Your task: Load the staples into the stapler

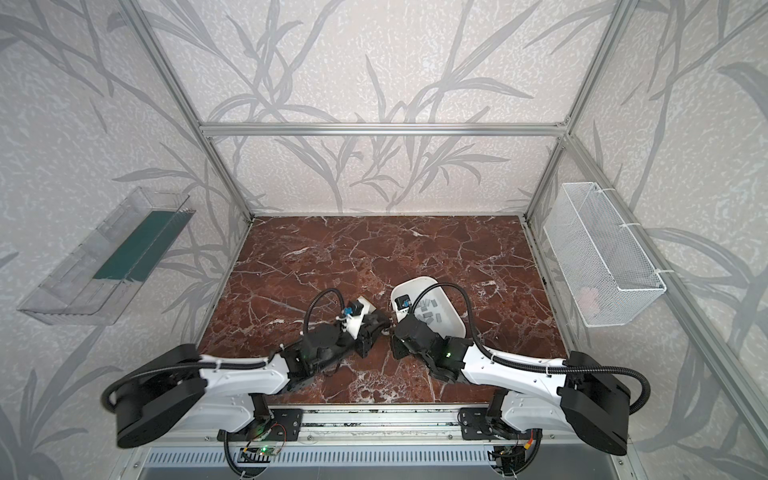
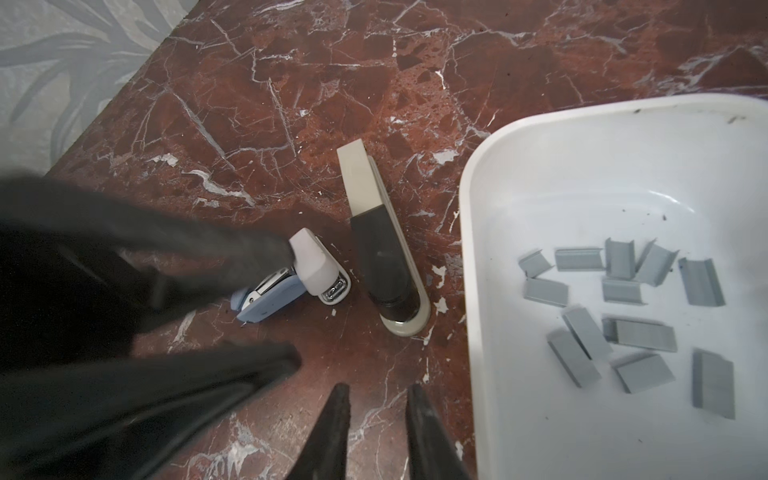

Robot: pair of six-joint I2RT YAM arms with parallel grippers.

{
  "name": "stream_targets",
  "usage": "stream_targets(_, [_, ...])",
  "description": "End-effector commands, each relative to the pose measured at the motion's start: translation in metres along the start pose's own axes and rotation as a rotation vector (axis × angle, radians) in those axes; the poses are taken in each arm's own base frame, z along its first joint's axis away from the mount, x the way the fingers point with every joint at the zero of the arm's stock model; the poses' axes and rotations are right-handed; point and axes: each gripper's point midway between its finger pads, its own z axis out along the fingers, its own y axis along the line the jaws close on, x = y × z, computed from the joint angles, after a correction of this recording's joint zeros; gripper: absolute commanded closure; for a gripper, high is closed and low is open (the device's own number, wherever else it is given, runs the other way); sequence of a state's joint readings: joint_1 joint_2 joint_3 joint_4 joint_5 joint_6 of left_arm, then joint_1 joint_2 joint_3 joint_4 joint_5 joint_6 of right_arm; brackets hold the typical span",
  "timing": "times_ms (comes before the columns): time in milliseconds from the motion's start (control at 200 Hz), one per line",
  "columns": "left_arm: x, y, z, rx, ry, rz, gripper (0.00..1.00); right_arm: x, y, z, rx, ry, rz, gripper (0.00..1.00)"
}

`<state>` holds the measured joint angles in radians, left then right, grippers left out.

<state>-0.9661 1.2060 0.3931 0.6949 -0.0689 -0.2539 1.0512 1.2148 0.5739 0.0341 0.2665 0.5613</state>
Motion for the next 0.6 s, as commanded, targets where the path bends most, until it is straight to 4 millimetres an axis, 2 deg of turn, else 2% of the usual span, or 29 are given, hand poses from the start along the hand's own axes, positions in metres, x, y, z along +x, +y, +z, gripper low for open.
stream_targets(0, [0.016, 0.025, -0.025, -0.093, 0.174, -0.009, 0.55, 0.0, 0.015, 0.007, -0.041, 0.015, 0.016, 0.73])
stream_targets(40, [0.003, 0.031, -0.029, -0.105, 0.129, -0.034, 0.53, 0.003, 0.017, 0.011, -0.041, 0.027, 0.013, 0.73])
stream_targets(125, [-0.005, 0.048, -0.038, -0.15, 0.107, -0.078, 0.52, 0.011, 0.019, 0.02, -0.044, 0.051, 0.014, 0.73])
stream_targets(265, [0.004, 0.074, -0.041, -0.22, 0.139, -0.105, 0.51, 0.025, 0.02, 0.038, -0.026, 0.1, 0.0, 0.73])
stream_targets(390, [0.014, 0.087, -0.04, -0.236, 0.166, -0.133, 0.51, 0.03, 0.007, 0.05, 0.061, 0.112, -0.016, 0.73])
stream_targets(595, [0.022, 0.108, -0.046, -0.299, 0.179, -0.163, 0.49, 0.028, -0.023, 0.057, 0.176, 0.102, -0.023, 0.72])
